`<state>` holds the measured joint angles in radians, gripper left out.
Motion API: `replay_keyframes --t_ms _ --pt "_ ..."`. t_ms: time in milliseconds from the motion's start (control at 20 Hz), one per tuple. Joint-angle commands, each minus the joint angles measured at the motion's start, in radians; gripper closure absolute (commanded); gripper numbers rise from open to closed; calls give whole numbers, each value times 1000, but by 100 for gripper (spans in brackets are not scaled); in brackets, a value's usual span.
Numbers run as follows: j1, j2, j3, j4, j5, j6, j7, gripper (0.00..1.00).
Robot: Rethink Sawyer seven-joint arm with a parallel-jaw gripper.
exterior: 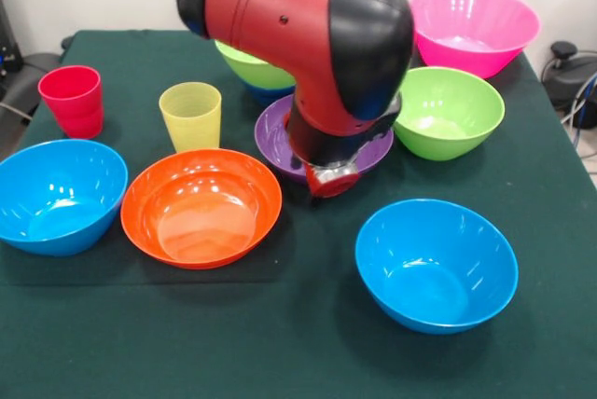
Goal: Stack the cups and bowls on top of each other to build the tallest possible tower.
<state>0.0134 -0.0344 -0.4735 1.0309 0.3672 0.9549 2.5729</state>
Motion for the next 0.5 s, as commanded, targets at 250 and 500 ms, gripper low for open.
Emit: replay_keyframes --t_ms 250,500 --pt "-48 31 90 -88 -101 -103 -81 0" --pt "-56 29 96 -94 -116 -99 -86 0"
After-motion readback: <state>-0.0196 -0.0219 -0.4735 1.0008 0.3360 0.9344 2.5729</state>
